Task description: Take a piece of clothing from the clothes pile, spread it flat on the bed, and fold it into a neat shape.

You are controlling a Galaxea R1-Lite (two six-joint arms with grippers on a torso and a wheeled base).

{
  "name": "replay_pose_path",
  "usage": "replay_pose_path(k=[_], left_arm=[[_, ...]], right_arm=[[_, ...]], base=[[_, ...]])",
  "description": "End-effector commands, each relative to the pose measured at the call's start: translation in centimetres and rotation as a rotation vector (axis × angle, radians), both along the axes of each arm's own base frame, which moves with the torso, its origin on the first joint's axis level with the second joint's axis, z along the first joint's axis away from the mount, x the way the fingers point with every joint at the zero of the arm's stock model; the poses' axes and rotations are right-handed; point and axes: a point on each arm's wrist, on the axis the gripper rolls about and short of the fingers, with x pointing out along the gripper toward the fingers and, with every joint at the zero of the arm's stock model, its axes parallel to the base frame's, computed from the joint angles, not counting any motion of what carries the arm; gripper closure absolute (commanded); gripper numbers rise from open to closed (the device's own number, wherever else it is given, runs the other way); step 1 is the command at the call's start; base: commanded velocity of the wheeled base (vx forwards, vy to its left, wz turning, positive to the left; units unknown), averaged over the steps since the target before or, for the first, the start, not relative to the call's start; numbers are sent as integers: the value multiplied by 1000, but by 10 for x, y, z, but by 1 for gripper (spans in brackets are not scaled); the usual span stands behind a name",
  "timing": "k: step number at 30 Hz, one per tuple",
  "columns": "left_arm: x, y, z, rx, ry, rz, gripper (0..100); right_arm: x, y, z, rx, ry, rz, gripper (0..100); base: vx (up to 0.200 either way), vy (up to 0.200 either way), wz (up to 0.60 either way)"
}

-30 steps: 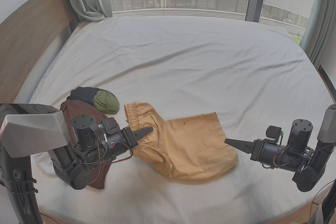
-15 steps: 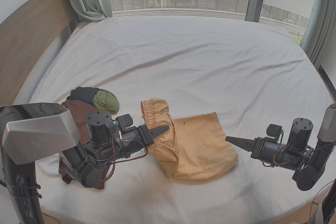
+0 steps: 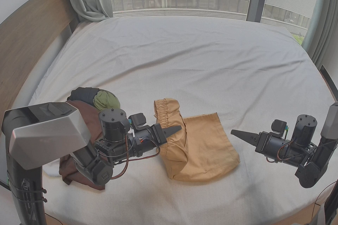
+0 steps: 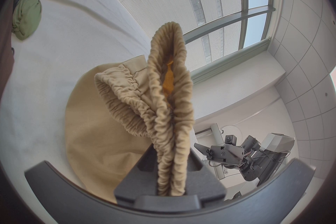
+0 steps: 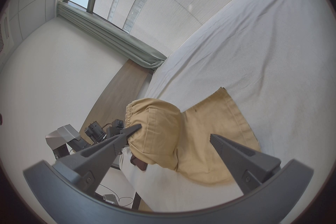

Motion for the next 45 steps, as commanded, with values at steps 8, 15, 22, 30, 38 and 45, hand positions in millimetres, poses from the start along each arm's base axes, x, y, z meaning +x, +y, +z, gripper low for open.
replay_pose_path(k=[8, 15, 22, 30, 38, 45], left_arm=[[11, -32, -10, 10, 20, -52, 100], [17, -54, -19, 10, 20, -73, 100], [18, -70, -26, -9, 49, -96, 100], [23, -84, -36, 1, 58, -96, 100], [29, -87, -31, -12, 39, -95, 0], [25, -91, -31, -15, 36, -107, 0]], right_arm=[[7, -7, 7, 13, -33, -32, 0], [13, -13, 11, 20, -55, -63, 0], [18, -18, 13, 24, -70, -84, 0], [18, -19, 14, 25, -73, -88, 0], [19, -20, 15, 27, -76, -90, 0], [19, -20, 14, 26, -76, -90, 0]], base=[[0, 0, 0], [0, 0, 0], [0, 0, 0], [0, 0, 0], [0, 0, 0], [0, 0, 0]])
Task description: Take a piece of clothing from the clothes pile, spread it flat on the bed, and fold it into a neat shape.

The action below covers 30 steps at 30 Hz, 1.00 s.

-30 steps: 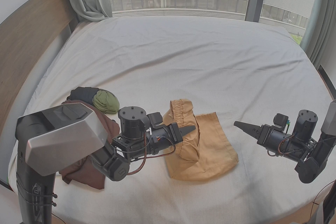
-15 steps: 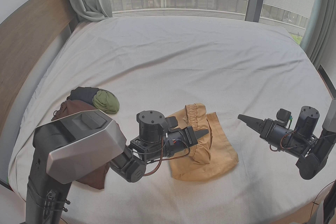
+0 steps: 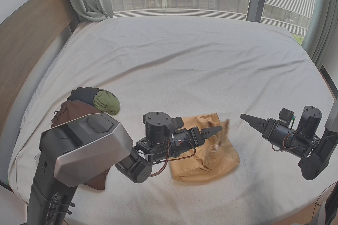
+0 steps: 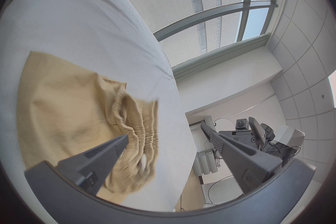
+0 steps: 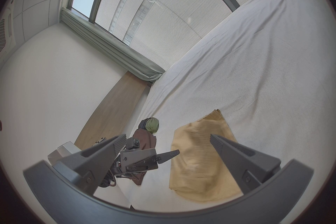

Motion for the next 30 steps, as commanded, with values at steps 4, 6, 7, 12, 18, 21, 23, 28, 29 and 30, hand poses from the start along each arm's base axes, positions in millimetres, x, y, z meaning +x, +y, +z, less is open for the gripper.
replay_pose_path(k=[4, 6, 7, 12, 18, 21, 23, 28, 29, 30], left_arm=[[0, 2, -1, 6, 0, 32, 0], [0, 3, 0, 5, -3, 42, 0], [1, 4, 0, 3, -11, 53, 0], [3, 13, 1, -1, -28, 79, 0], [-3, 36, 23, 0, -34, 113, 0], [-6, 57, 30, 12, -22, 137, 0], [-9, 68, 34, 22, -18, 140, 0], [-21, 104, 39, 97, -54, 145, 0], [-24, 112, 40, 115, -59, 155, 0], [-27, 118, 42, 126, -63, 165, 0]], right_arm=[[0, 1, -1, -2, 6, 2, 0], [0, 1, -1, -2, 6, 2, 0], [0, 1, -3, -4, 9, 4, 0], [-1, 2, -4, -5, 15, 10, 0], [-3, 4, -5, -6, 21, 15, 0], [-2, 4, -5, -7, 23, 16, 0], [-3, 4, -5, -7, 24, 16, 0], [-4, 5, -7, -10, 32, 21, 0], [-5, 7, -8, -11, 35, 26, 0], [-5, 7, -8, -11, 35, 29, 0]], base=[[0, 0, 0], [0, 0, 0], [0, 0, 0], [0, 0, 0], [0, 0, 0], [0, 0, 0], [0, 0, 0], [0, 0, 0], [0, 0, 0], [0, 0, 0]])
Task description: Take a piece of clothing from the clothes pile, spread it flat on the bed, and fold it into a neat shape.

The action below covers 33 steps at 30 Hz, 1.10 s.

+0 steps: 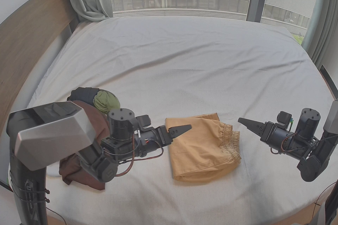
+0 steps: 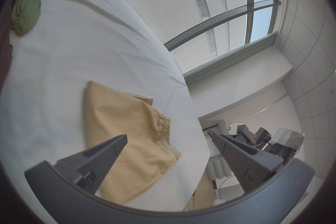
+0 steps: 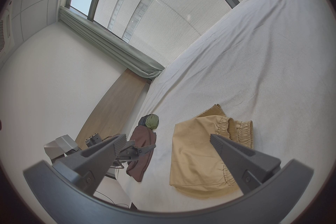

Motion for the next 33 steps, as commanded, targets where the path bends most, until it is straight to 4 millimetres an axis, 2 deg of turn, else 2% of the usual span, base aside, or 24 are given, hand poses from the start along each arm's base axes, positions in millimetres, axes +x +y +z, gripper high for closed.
replay_pose_path(k=[1, 4, 5, 8, 11, 12, 15, 21, 26, 33], left_arm=[[-15, 44, 25, 49, -54, 51, 0], [-23, 68, 29, 95, -87, 75, 0], [-24, 71, 30, 100, -95, 76, 0], [-36, 105, 27, 209, -166, 65, 0], [-38, 108, 26, 222, -173, 60, 0], [-47, 131, 20, 292, -218, 41, 0], [-51, 148, 14, 329, -251, 36, 0], [-72, 191, 0, 443, -388, 25, 0], [-71, 214, -7, 545, -536, 49, 0], [-79, 215, -12, 562, -521, 42, 0]], right_arm=[[-2, 4, -3, -4, 12, 16, 0], [-3, 6, -3, -5, 15, 23, 0], [-3, 6, -3, -5, 15, 23, 0], [-5, 8, -5, -8, 24, 30, 0], [-4, 8, -6, -9, 27, 31, 0], [-3, 9, -12, -14, 46, 33, 0], [-3, 9, -13, -15, 51, 31, 0], [-3, 10, -16, -18, 63, 33, 0], [-3, 10, -22, -25, 82, 35, 0], [-3, 9, -25, -34, 88, 32, 0]], base=[[0, 0, 0], [0, 0, 0], [0, 0, 0], [0, 0, 0], [0, 0, 0], [0, 0, 0], [0, 0, 0], [0, 0, 0], [0, 0, 0], [0, 0, 0]])
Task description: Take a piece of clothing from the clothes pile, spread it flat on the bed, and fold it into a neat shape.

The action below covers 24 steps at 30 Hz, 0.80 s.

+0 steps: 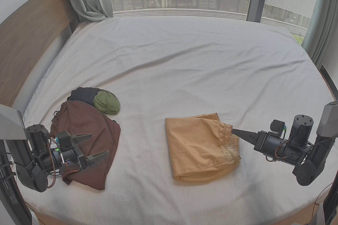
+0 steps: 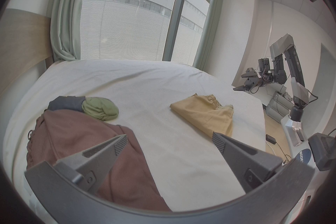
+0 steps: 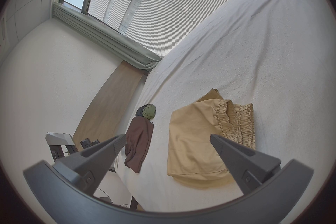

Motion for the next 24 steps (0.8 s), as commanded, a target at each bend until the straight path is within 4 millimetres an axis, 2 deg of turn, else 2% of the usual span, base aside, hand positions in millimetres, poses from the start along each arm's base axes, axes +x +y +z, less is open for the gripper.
replay_pose_path(k=[1, 5, 18, 24], left_arm=[[-7, 3, -10, -1, 52, 9, 0], [-9, 1, -11, 1, 58, 0, 0], [-8, -1, -18, -1, 87, -12, 0], [-10, -3, -18, -1, 90, -15, 0]], right_arm=[[1, -2, -4, -6, 13, -7, 0], [2, -4, -8, -14, 24, -18, 0], [8, -6, -67, -110, 195, -55, 0], [15, -12, -81, -123, 221, -83, 0]], base=[[0, 0, 0], [0, 0, 0], [0, 0, 0], [0, 0, 0]])
